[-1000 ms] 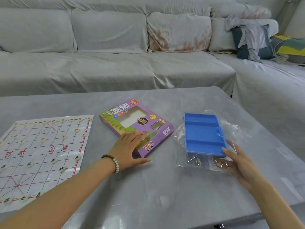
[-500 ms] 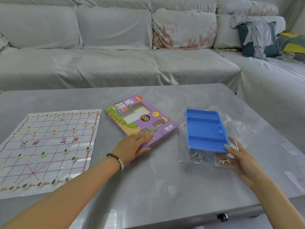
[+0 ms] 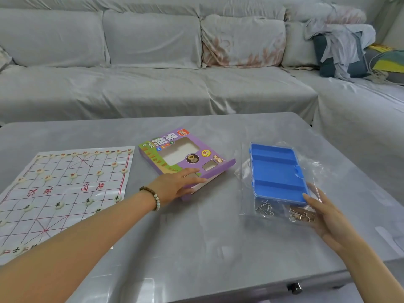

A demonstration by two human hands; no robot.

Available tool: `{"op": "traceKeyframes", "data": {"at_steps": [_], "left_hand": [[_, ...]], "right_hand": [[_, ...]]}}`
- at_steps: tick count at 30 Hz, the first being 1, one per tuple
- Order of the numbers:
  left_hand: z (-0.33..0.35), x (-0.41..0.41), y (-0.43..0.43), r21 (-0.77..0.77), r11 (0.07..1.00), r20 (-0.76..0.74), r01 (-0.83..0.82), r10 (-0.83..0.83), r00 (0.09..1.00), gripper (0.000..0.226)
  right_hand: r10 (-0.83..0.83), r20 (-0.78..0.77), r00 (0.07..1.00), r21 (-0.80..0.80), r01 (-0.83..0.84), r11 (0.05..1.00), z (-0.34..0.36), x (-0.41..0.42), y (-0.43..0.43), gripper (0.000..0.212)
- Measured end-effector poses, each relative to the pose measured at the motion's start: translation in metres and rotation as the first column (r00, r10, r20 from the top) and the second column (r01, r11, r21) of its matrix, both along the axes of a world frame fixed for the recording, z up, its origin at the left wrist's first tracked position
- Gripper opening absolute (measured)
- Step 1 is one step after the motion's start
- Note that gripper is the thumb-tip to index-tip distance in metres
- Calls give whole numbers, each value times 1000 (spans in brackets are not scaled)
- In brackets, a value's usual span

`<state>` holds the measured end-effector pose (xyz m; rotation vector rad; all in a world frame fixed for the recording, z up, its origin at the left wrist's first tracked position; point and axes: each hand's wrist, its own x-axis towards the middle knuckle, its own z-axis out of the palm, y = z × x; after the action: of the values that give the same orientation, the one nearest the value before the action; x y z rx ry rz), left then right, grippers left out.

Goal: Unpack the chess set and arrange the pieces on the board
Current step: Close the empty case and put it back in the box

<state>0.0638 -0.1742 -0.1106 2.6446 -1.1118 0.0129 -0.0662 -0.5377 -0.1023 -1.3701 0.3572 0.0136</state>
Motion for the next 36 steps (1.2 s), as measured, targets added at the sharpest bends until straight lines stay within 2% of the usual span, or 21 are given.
{"op": "traceKeyframes", "data": {"at_steps": [2,7,10,12,14,17,19,21,26,32,36], "left_hand": [[-1,0,1,-15,1000,-48,-21,20,999,46],[-10,-9,-1,-279,946,-109,-166,140,984,55],[-12,-15,-4,-345,905,-58,-248,244,968,42],[-7,-16,-6,-384,866,-62,-321,322,945,53],[-1,-14,-7,-446,800,-88,-401,406,909,59],[13,-12,-7,-589,644,-201,-489,469,860,50],[23,-10,-4,-642,523,-352,-561,448,822,54],[30,-8,-1,-649,471,-447,-598,400,800,55],[32,-5,4,-617,481,-538,-623,320,779,52],[32,0,9,-600,478,-572,-642,304,762,31],[42,-2,9,-614,514,-511,-599,319,798,49]], "right_hand": [[-5,4,1000,4,5,1000,-2,-2,-3,46],[6,-4,1000,2,-6,1000,-1,-6,-1,44],[32,-8,999,-23,-33,999,3,-8,-1,48],[62,-7,998,-28,-62,998,7,-9,-3,50],[107,-6,994,-14,-107,994,9,-10,-7,51],[155,-8,988,-20,-155,988,14,-12,-10,51],[163,-4,987,-13,-163,986,19,-12,-11,51],[186,3,983,-8,-186,983,25,-11,-11,51],[332,-29,943,-1,-332,943,34,-13,-7,54],[469,-73,880,81,-464,882,33,-13,17,48],[588,-86,804,45,-587,809,33,-2,34,70]]}}
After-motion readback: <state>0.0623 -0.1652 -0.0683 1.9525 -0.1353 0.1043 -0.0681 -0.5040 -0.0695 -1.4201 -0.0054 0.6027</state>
